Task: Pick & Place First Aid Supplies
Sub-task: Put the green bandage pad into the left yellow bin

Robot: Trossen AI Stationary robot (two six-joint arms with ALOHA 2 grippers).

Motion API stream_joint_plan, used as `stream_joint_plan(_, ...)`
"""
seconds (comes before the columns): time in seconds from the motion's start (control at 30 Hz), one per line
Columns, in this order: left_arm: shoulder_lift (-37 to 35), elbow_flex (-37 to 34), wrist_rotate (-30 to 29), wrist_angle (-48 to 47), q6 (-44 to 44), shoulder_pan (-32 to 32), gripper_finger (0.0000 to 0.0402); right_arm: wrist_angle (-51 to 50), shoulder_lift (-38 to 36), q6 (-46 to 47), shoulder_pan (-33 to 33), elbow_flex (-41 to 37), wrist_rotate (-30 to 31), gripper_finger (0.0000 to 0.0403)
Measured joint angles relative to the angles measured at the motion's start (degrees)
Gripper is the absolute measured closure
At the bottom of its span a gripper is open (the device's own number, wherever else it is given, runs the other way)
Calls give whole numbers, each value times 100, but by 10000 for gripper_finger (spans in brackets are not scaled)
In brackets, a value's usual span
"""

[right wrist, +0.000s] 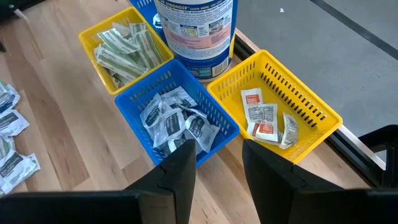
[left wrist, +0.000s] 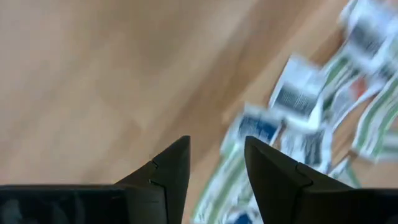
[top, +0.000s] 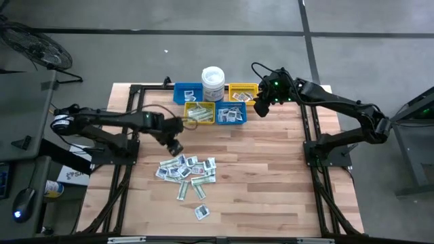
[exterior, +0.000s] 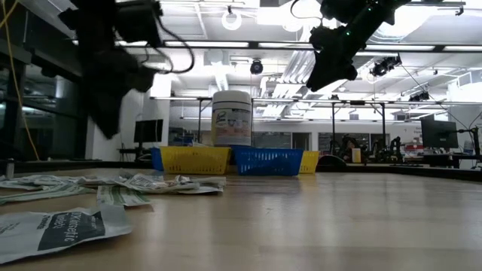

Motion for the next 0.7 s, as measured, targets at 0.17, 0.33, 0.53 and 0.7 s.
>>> stream_joint_plan(0.17,-4,-481,403,-2,-936,-373,250,0,0,0,-2,0,-2,277)
stream_joint_plan(0.33,-394,-901,437,15,-1890,-639,250,0,0,2,-2,0,-4,277)
stream_joint_plan(0.53,-1319,-1376,170,3,-3045,-931,250,0,0,5,-2,0,-4,277)
stream_joint_plan(0.7,-2051,-1921,159,273,-4196,-1225,250,0,0,6,-2,0,-4,277)
